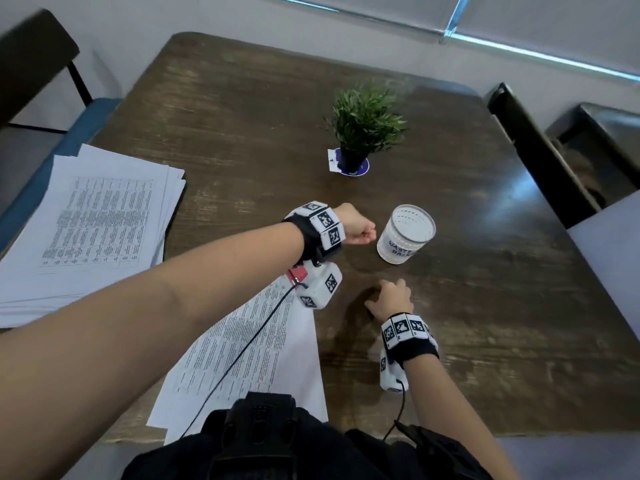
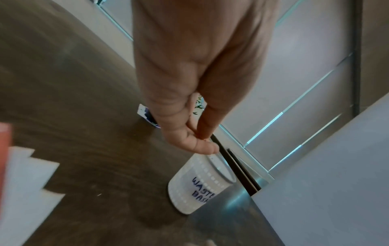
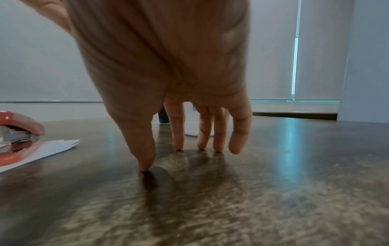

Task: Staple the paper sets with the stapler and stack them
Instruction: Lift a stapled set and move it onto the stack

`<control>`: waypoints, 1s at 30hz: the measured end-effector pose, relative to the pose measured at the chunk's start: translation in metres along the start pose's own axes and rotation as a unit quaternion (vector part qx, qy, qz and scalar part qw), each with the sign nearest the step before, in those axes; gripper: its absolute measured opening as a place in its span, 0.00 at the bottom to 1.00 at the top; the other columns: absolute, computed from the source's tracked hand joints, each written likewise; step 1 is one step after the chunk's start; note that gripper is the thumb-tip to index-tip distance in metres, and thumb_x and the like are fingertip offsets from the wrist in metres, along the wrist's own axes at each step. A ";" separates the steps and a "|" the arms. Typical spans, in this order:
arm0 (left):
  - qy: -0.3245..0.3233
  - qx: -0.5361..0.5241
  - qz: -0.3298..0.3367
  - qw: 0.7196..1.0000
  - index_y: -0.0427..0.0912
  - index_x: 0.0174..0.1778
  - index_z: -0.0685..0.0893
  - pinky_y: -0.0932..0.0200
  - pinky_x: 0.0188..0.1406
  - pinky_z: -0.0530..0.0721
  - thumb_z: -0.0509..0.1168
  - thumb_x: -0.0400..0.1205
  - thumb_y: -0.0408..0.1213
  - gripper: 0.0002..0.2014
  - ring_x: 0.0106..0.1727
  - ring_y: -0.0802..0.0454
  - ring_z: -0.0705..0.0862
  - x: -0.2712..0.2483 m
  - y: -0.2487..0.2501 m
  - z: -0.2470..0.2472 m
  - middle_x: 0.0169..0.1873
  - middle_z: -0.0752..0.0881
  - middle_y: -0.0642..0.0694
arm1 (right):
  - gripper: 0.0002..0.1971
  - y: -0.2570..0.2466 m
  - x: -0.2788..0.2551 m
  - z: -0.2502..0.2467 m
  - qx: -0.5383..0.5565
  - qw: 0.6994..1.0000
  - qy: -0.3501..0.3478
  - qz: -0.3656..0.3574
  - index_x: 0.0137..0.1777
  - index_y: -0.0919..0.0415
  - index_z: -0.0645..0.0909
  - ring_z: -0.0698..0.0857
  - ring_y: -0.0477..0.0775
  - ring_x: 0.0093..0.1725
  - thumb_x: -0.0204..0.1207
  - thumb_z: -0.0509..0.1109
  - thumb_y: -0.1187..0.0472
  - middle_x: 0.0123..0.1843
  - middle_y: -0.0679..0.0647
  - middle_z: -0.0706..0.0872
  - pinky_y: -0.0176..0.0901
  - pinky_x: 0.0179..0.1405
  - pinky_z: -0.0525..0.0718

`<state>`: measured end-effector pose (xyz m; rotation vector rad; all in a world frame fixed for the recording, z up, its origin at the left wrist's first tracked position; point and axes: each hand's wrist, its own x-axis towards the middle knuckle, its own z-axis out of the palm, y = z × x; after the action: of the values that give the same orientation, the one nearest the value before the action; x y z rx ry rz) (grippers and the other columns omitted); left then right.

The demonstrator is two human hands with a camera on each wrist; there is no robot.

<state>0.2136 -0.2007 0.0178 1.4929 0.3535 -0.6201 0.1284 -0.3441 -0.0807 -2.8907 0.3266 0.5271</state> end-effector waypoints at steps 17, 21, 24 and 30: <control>-0.005 0.034 0.055 0.998 0.35 0.66 0.83 0.64 0.47 0.80 0.61 0.86 0.31 0.14 0.41 0.54 0.81 0.026 0.051 0.080 0.52 0.86 0.44 | 0.14 0.059 0.023 -0.003 0.101 0.991 0.003 -0.089 0.62 0.56 0.85 0.76 0.59 0.66 0.78 0.71 0.53 0.61 0.57 0.77 0.51 0.65 0.78; -0.008 0.024 0.063 0.998 0.39 0.69 0.81 0.62 0.45 0.82 0.59 0.88 0.34 0.15 0.49 0.54 0.81 0.029 0.045 0.077 0.60 0.85 0.45 | 0.13 0.060 0.027 -0.003 0.102 0.990 0.002 -0.096 0.60 0.56 0.86 0.78 0.60 0.64 0.77 0.72 0.54 0.61 0.58 0.78 0.51 0.63 0.80; 0.076 0.000 0.116 0.990 0.35 0.59 0.86 0.64 0.44 0.84 0.63 0.85 0.33 0.11 0.44 0.56 0.84 0.033 0.033 0.066 0.47 0.89 0.47 | 0.11 0.055 0.030 -0.005 0.114 0.989 -0.016 -0.093 0.58 0.55 0.86 0.80 0.59 0.62 0.77 0.72 0.55 0.59 0.56 0.82 0.49 0.63 0.80; 0.268 0.033 0.149 0.951 0.51 0.39 0.89 0.63 0.51 0.84 0.70 0.79 0.36 0.06 0.42 0.55 0.87 0.032 -0.026 0.008 0.40 0.91 0.49 | 0.09 0.025 0.028 0.004 0.195 0.972 -0.088 -0.097 0.40 0.47 0.79 0.88 0.52 0.36 0.82 0.62 0.58 0.35 0.50 0.90 0.55 0.53 0.88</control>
<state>0.2227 -0.2127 -0.0219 1.7283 0.5120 0.0267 0.1465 -0.3718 -0.0981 -2.4435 0.1020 0.6039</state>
